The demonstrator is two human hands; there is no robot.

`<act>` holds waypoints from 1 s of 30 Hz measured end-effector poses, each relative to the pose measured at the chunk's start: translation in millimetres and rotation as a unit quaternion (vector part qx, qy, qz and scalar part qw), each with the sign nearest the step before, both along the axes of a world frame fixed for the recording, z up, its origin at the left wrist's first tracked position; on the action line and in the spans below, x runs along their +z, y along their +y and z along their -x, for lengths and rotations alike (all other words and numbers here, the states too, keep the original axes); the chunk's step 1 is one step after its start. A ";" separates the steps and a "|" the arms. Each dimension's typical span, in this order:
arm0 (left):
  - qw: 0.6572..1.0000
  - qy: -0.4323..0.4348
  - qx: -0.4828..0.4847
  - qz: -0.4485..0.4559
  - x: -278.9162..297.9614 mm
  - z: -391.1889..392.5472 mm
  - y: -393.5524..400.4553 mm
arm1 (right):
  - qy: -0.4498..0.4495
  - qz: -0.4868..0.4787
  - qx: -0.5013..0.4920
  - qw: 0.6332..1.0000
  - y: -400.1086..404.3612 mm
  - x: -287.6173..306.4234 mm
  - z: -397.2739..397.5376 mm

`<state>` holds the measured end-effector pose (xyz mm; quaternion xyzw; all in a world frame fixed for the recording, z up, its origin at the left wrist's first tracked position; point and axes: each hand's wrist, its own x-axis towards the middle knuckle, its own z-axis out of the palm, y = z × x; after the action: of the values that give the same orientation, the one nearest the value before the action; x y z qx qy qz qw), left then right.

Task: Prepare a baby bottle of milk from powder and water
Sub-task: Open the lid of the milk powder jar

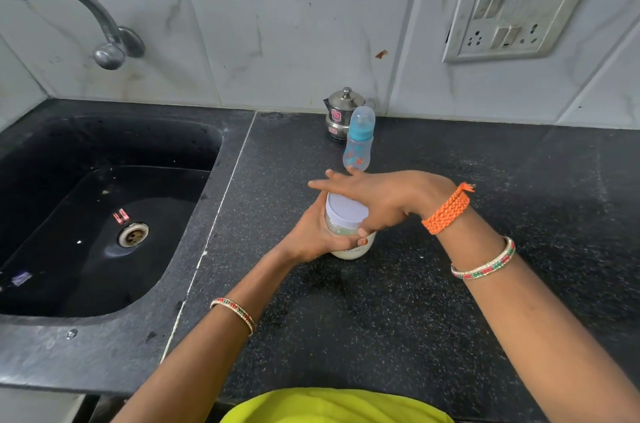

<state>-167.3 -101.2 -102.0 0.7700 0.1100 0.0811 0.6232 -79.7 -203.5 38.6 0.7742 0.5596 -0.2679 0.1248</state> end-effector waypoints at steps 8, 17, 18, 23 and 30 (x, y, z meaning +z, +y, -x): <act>1.000 -0.003 0.004 -0.008 -6.6 -1.4 2.1 | -0.003 -0.161 -0.030 0.987 -5.5 -12.5 4.5; 0.999 0.010 -0.044 -0.015 9.2 5.6 2.4 | 0.055 -0.174 -0.081 0.980 -22.3 -35.7 -8.1; 0.998 0.023 -0.059 -0.028 16.0 8.1 6.3 | 0.091 -0.186 -0.102 0.973 -26.3 -42.4 -12.9; 0.997 -0.003 -0.029 -0.075 61.3 17.6 36.6 | 0.298 -0.303 -0.222 0.877 -46.7 -90.6 -18.8; 0.885 0.052 -0.203 -0.416 102.8 -15.3 16.2 | 0.280 -0.448 -0.318 0.787 -35.0 -132.4 -0.3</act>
<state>-152.1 -85.0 0.8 0.9672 -0.0602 -0.0493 0.2420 -79.4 -238.6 -93.8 0.7682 0.3492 -0.2168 -0.4908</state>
